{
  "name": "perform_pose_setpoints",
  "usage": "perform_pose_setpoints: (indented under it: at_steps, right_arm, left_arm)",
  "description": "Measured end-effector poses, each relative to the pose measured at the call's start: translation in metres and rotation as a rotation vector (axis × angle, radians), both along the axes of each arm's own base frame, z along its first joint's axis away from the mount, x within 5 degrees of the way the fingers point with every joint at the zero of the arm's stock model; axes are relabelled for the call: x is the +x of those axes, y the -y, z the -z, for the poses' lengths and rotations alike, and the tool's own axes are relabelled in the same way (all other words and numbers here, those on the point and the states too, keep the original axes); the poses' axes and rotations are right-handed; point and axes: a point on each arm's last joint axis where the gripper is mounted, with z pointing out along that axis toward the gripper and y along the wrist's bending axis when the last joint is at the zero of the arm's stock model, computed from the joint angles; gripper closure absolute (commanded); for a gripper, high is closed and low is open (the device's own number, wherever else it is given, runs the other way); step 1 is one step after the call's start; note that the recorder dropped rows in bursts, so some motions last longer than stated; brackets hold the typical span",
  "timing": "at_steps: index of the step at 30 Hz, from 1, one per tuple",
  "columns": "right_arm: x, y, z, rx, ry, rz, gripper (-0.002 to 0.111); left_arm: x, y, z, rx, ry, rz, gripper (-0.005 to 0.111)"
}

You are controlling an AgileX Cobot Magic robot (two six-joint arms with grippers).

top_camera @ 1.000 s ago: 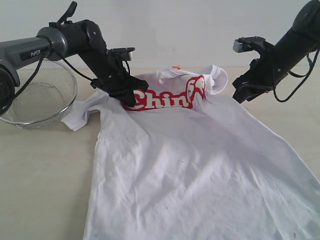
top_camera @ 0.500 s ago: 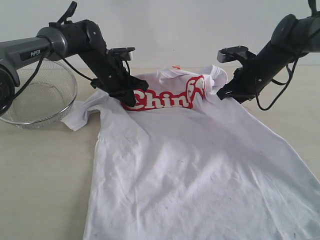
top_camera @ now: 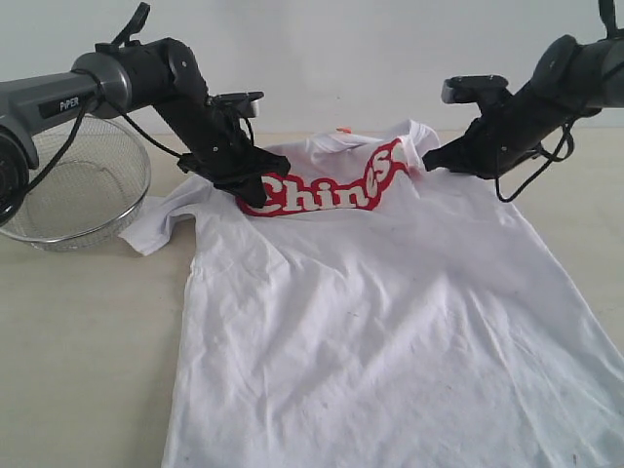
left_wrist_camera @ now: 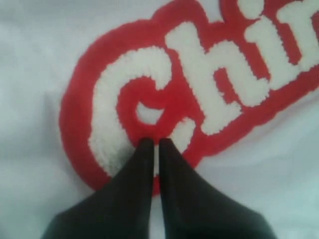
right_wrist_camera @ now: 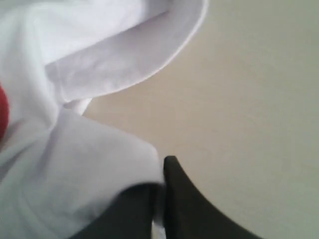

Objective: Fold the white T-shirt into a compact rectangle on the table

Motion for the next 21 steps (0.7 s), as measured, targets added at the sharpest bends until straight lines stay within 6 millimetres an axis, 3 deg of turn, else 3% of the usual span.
perform_pose_setpoints:
  at_steps: [14,21]
  right_arm:
    - [0.003,0.060,-0.003,-0.028,0.075,0.225,0.108]
    - [0.004,0.074,-0.013,-0.060,0.142,0.260,0.108]
  left_arm:
    - [0.000,0.000,0.000,-0.001,0.002,0.006,0.102]
    - [0.000,0.000,0.000,0.001,0.005,0.013,0.102]
